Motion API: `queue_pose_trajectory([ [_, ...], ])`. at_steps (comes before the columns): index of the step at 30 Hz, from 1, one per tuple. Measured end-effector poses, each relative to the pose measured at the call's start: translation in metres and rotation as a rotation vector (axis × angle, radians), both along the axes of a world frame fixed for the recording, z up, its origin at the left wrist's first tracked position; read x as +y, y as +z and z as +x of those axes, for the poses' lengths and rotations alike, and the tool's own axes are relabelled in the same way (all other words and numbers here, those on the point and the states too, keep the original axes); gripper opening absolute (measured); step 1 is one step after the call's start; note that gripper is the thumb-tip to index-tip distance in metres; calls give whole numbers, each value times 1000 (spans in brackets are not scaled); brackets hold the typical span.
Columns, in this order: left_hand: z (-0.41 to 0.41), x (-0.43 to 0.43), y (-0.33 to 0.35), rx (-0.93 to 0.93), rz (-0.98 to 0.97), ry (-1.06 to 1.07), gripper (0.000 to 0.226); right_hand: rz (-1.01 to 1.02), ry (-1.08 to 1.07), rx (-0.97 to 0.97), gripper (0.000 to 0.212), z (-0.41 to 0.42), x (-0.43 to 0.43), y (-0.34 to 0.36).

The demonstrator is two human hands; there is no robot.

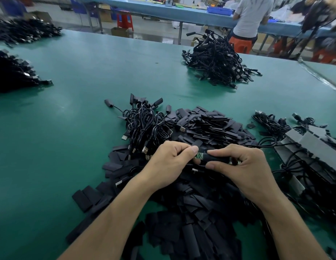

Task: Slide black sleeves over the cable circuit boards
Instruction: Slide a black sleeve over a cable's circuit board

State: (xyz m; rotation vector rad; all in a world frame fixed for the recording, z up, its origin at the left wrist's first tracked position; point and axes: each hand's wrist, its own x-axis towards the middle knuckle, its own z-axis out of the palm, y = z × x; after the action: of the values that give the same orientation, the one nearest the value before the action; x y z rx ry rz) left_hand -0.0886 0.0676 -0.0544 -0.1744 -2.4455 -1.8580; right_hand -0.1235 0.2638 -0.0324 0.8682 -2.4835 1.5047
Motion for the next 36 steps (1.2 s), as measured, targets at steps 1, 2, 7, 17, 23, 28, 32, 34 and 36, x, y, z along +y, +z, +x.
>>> queue_pose_trajectory([
  [1, 0, 0, 1, 2, -2, -2, 57, -1, -5, -3, 29, 0, 0, -1],
  [2, 1, 0, 1, 5, -6, -3, 62, -3, -12, 1, 29, -1, -1, -1],
  [7, 2, 0, 0, 7, -39, -22, 56, 14, -12, 51, 31, 1, -4, -4],
  [17, 4, -3, -1, 109, -28, 74, 12, 23, -20, 117, 24, 3, -11, -7],
  [23, 6, -6, 2, 166, -142, 142, 12, 16, -59, 179, 24, 3, -9, -8],
  [28, 4, -9, 2, 134, -164, 142, 14, 30, -74, 192, 27, 2, -8, -8],
  [32, 4, -11, 3, 45, -77, 55, 17, 114, -51, 241, 29, 3, -9, -8],
  [34, 3, -12, 4, 18, -66, 24, 20, 149, -47, 294, 28, 3, -10, -10],
  [36, 3, -13, 4, 1, -64, -3, 22, 177, -54, 357, 26, 3, -11, -11],
])
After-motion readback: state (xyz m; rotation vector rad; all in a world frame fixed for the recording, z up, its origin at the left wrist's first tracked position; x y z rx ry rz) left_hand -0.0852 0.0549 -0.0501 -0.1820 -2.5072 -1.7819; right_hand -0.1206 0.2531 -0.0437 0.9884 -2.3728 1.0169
